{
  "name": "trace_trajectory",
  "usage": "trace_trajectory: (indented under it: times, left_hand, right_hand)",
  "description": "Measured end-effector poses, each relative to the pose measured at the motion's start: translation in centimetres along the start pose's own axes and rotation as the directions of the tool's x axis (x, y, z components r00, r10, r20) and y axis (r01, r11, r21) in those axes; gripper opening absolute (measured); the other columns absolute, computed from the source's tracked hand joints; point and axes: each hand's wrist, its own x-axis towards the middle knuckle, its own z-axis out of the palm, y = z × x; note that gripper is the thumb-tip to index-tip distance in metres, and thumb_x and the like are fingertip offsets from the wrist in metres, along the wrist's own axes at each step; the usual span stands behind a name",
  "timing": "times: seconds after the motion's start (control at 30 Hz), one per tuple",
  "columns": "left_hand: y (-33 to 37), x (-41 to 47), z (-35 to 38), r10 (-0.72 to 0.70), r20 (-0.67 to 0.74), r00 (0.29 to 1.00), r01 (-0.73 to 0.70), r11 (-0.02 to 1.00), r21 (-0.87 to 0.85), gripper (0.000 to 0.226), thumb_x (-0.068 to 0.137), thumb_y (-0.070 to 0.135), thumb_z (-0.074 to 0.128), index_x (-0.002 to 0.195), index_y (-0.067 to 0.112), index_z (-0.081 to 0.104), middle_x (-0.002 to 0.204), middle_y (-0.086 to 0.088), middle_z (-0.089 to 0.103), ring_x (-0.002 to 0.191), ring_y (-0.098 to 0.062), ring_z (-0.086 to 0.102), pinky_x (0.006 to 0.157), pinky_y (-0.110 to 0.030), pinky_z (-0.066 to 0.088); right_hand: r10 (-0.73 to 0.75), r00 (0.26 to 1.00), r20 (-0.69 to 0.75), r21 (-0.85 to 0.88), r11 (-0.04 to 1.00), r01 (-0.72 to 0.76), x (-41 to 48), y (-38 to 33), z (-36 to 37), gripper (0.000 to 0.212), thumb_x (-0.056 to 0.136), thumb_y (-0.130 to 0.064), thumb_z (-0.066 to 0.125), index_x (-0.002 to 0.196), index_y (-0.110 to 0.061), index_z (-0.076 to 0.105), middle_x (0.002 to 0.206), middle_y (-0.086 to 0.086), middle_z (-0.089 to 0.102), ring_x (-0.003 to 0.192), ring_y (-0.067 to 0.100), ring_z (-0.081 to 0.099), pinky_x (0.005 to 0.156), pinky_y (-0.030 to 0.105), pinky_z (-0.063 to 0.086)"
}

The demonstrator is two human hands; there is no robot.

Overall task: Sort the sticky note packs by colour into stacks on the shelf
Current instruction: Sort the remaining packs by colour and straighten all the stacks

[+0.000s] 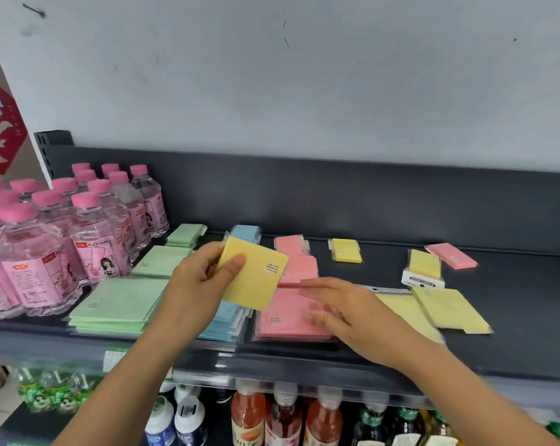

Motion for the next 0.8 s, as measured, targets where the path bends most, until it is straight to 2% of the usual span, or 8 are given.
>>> trace_trajectory:
  times: [0.1, 0.23, 0.3, 0.37, 0.47, 0.6, 0.67, 0.8]
  left_hand:
    - [1.2, 0.0, 2.2, -0.001, 0.089, 0.996, 0.012, 0.992, -0.126, 0.012, 0.088, 0.032, 0.056, 0.089, 0.025, 0.067, 0.081, 0.001, 0.067, 0.067, -0.009, 0.057, 0.065, -0.028, 0.047]
    - [2.2, 0.0, 5.6, -0.012, 0.179, 0.984, 0.042, 0.985, -0.166, 0.017, 0.087, 0.036, 0.056, 0.092, 0.023, 0.066, 0.086, -0.005, 0.067, 0.077, -0.025, 0.060, 0.068, -0.040, 0.051]
    - [2.3, 0.3, 7.2, -0.012, 0.181, 0.983, 0.042, 0.985, -0.164, 0.012, 0.090, 0.033, 0.055, 0.091, 0.026, 0.065, 0.083, -0.001, 0.066, 0.075, -0.020, 0.059, 0.066, -0.034, 0.050]
    - [2.1, 0.8, 8.4, 0.014, 0.181, 0.983, 0.009, 0.992, -0.124, 0.011, 0.090, 0.035, 0.055, 0.093, 0.029, 0.064, 0.085, 0.007, 0.066, 0.077, -0.009, 0.060, 0.067, -0.023, 0.048]
    - [1.3, 1.5, 9.3, 0.045, 0.203, 0.978, -0.060, 0.996, 0.068, 0.031, 0.088, 0.039, 0.056, 0.118, 0.030, 0.057, 0.104, 0.013, 0.062, 0.099, -0.004, 0.057, 0.085, -0.023, 0.047]
    - [0.1, 1.3, 9.5, 0.144, 0.320, 0.936, -0.291, 0.828, 0.480, 0.042, 0.086, 0.047, 0.058, 0.124, 0.030, 0.056, 0.119, 0.015, 0.054, 0.110, -0.006, 0.048, 0.098, -0.026, 0.040]
    - [-0.4, 1.1, 9.6, 0.134, 0.377, 0.916, -0.338, 0.765, 0.549, 0.040, 0.087, 0.050, 0.055, 0.122, 0.031, 0.057, 0.119, 0.014, 0.055, 0.106, -0.008, 0.048, 0.096, -0.028, 0.041]
    - [-1.1, 1.2, 9.9, 0.117, 0.396, 0.911, -0.331, 0.782, 0.529, 0.041, 0.089, 0.049, 0.052, 0.124, 0.029, 0.056, 0.114, 0.012, 0.057, 0.101, -0.007, 0.047, 0.092, -0.025, 0.040]
  right_hand:
    - [0.100, 0.986, -0.133, 0.342, 0.938, -0.049, -0.4, -0.1, -1.0, 0.057, 0.078, -0.061, 0.045, 0.128, -0.035, 0.052, 0.125, -0.025, 0.055, 0.112, -0.008, 0.050, 0.097, 0.016, 0.042]
    - [0.226, 0.955, -0.192, 0.648, 0.760, -0.049, -0.7, 0.2, -1.2, 0.025, 0.080, -0.037, 0.061, 0.102, -0.025, 0.064, 0.096, -0.010, 0.071, 0.089, 0.005, 0.066, 0.076, 0.022, 0.054]
    - [0.317, 0.932, -0.175, 0.727, 0.680, -0.095, -0.9, 0.8, -1.1, 0.015, 0.086, -0.022, 0.062, 0.100, -0.017, 0.063, 0.093, -0.002, 0.072, 0.084, 0.011, 0.069, 0.071, 0.028, 0.058]
    - [0.374, 0.912, -0.169, 0.755, 0.644, -0.124, -1.0, 1.7, -1.7, 0.010, 0.088, -0.014, 0.061, 0.096, -0.016, 0.064, 0.089, 0.000, 0.073, 0.080, 0.014, 0.070, 0.066, 0.030, 0.059]
    - [0.458, 0.862, -0.218, 0.711, 0.679, -0.181, -0.5, 4.1, -3.9, 0.007, 0.089, -0.016, 0.060, 0.089, -0.020, 0.065, 0.082, 0.000, 0.073, 0.074, 0.014, 0.069, 0.063, 0.029, 0.057]
    - [0.613, 0.780, -0.121, 0.670, 0.631, -0.392, 1.4, 8.8, -6.8, 0.010, 0.092, -0.020, 0.055, 0.095, -0.016, 0.064, 0.089, -0.001, 0.072, 0.076, 0.013, 0.069, 0.060, 0.023, 0.053]
    - [0.651, 0.759, -0.012, 0.658, 0.577, -0.484, 2.3, 10.5, -6.8, 0.015, 0.092, -0.020, 0.056, 0.100, -0.010, 0.064, 0.092, 0.003, 0.071, 0.079, 0.015, 0.067, 0.062, 0.024, 0.053]
    - [0.678, 0.729, 0.092, 0.602, 0.545, -0.583, 3.7, 12.3, -5.5, 0.021, 0.090, -0.020, 0.059, 0.100, -0.002, 0.064, 0.101, 0.016, 0.068, 0.089, 0.025, 0.065, 0.080, 0.036, 0.056]
